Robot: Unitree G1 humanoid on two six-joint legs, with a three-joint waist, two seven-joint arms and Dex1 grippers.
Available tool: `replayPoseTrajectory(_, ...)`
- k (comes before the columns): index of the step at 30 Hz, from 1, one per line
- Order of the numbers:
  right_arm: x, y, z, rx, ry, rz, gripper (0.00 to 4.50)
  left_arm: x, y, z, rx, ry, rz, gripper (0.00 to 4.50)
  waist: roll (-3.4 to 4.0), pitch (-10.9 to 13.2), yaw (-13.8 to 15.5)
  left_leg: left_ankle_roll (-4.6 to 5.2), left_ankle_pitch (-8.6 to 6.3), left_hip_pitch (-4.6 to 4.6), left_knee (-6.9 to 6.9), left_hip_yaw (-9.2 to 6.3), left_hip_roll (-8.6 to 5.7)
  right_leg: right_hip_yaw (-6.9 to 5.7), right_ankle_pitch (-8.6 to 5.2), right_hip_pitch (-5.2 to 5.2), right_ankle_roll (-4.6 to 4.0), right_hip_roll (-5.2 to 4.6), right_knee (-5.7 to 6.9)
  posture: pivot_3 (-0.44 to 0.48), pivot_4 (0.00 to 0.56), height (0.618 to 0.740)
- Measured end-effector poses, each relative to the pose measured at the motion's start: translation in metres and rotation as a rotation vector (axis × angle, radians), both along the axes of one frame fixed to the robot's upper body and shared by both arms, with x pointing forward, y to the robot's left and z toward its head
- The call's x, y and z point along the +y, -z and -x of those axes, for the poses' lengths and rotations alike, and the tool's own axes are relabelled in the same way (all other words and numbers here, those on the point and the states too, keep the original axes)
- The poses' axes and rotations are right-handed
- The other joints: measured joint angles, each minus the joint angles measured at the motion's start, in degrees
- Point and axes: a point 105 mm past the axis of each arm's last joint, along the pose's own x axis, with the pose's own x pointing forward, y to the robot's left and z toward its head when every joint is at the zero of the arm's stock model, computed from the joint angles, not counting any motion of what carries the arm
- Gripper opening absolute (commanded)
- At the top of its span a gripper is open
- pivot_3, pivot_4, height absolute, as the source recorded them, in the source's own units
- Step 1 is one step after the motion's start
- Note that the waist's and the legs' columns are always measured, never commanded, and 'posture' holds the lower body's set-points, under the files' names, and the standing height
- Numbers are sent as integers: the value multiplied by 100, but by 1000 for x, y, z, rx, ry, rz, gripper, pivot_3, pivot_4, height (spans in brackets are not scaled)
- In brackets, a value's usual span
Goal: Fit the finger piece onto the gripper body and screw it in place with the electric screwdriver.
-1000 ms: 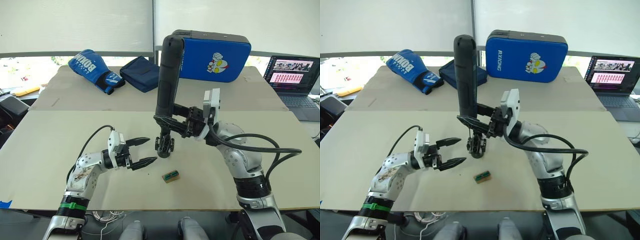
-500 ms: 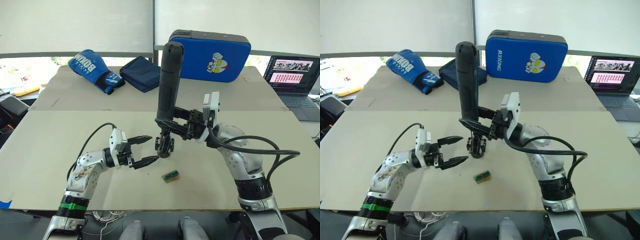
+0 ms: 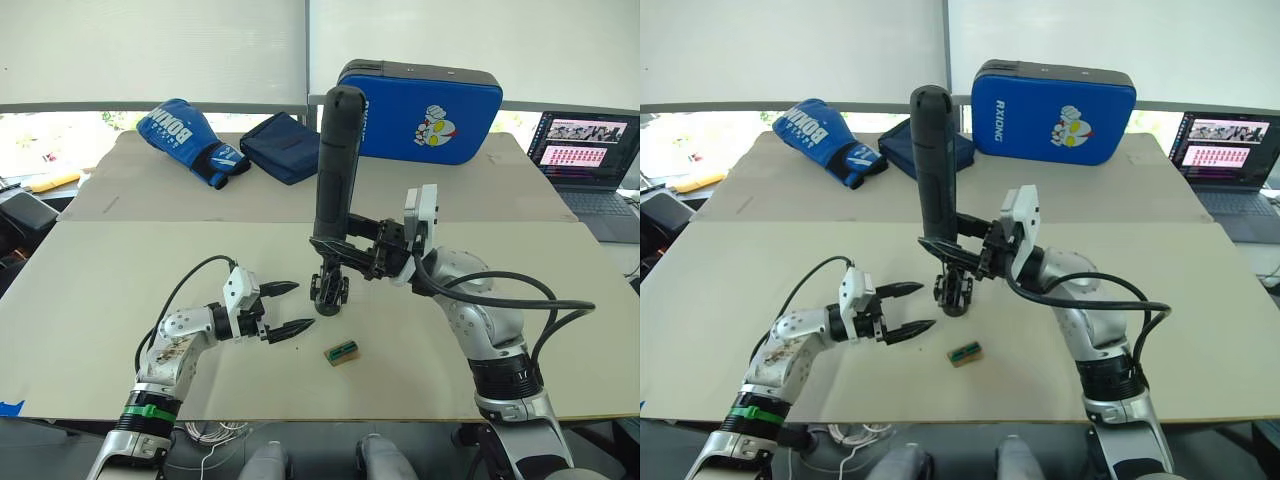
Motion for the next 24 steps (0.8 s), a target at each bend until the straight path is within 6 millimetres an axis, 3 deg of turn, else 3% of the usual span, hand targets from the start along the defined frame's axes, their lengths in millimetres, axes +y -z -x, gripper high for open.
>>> replayPoseTrajectory(8,1,1,-1,-2,4,-2,1922,-14,18,-12,14,7,-26,4500,0,0,13,0,0,0,2,0,-3,-1,0,1,0,0,1,0,150,740)
replayPoseTrajectory(17,1,1,-1,-4,3,-3,1922,-42,16,-24,8,49,-6,4500,0,0,7,0,0,-2,1,1,-3,-1,0,1,0,1,1,0,150,740)
replayPoseTrajectory(24,1,1,-1,-5,6,0,1922,-45,16,-28,9,52,-4,4500,0,0,2,0,0,-2,2,0,-3,-1,0,1,1,1,2,0,150,740)
